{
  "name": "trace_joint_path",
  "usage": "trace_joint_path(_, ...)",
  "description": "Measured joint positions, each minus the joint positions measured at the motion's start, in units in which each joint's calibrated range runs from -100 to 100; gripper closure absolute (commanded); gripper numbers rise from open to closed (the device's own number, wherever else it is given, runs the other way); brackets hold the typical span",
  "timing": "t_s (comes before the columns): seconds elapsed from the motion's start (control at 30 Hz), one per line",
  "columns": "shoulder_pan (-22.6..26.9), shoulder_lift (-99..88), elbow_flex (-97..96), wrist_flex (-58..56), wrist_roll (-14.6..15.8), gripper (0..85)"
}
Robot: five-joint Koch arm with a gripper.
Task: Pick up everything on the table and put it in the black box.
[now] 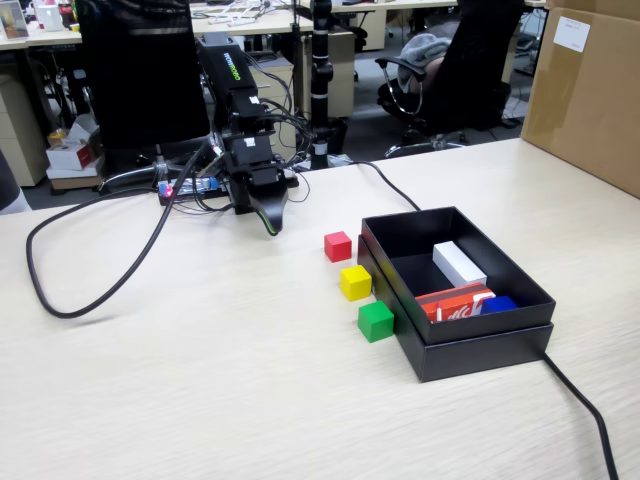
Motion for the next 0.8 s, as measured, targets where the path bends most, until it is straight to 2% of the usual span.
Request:
trace_joint_path(0.13,4.35,2.07,7.39,-5.42,2.64,40.7)
trace_joint_path(0.27,6.20,6.34,11.96,-5.42,3.17,40.7)
trace_joint_path(0.4,8.55,18.90,17.53,-5.42,4.10,40.4)
trace_joint_path(0.8,8.60,42.98,25.10,-3.10,4.35,40.3)
